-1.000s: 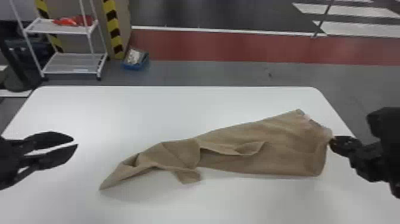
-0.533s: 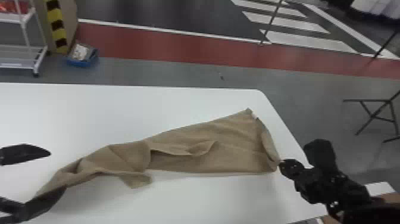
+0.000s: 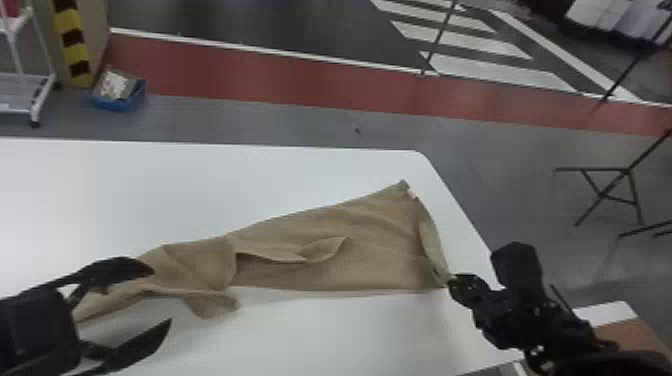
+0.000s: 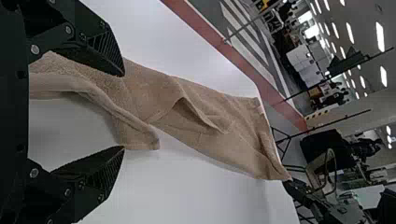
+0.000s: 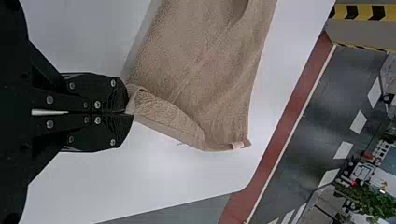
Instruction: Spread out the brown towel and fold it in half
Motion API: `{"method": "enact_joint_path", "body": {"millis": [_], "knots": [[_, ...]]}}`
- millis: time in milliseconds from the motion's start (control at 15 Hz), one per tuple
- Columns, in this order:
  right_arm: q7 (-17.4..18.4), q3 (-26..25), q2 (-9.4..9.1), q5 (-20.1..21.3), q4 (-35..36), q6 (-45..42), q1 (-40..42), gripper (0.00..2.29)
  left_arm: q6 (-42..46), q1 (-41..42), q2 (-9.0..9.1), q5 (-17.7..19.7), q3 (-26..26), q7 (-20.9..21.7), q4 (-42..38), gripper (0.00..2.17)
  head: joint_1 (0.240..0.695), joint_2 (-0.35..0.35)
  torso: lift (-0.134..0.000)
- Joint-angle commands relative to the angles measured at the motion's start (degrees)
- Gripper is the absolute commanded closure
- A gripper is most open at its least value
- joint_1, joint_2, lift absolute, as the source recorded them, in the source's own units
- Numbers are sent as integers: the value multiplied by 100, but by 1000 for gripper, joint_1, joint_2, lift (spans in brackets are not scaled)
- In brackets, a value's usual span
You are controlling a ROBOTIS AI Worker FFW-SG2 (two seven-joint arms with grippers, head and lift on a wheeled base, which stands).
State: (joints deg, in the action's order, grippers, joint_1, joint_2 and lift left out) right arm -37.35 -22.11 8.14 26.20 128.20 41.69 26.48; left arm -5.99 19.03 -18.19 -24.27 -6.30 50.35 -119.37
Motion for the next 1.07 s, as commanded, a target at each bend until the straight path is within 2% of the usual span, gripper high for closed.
{"method": "enact_joint_path", "body": {"millis": [0,133,333,467,667,800,867,1000], "knots": [[-1,-4,-32,0,3,11,24,1328,93,-189,17,-157,-258,-288,221,535,695,-350,-128],[8,-4,-85,-9,12,11,24,1328,110,-312,43,-236,-416,-412,300,539,695,-350,-128],[-1,-65,-94,-44,38,-7,59,1325,93,-497,26,-719,-654,-455,555,539,695,-350,-128],[-1,-83,-94,-44,38,-7,68,1325,93,-593,26,-754,-662,-561,705,556,695,-350,-128],[8,-74,-94,-53,38,-7,59,1325,75,-708,26,-1018,-777,-816,863,1096,695,-350,-128],[8,-100,-94,-80,29,-24,51,1325,-65,-743,8,-1000,-742,-825,854,1663,695,-350,-128],[-1,-118,-85,-97,29,-24,42,1325,-101,-743,-9,-974,-680,-816,845,1855,695,-350,-128],[-1,-162,-76,-115,3,-42,24,1328,-153,-725,-53,-869,-504,-684,757,1912,695,-350,-128]]}}
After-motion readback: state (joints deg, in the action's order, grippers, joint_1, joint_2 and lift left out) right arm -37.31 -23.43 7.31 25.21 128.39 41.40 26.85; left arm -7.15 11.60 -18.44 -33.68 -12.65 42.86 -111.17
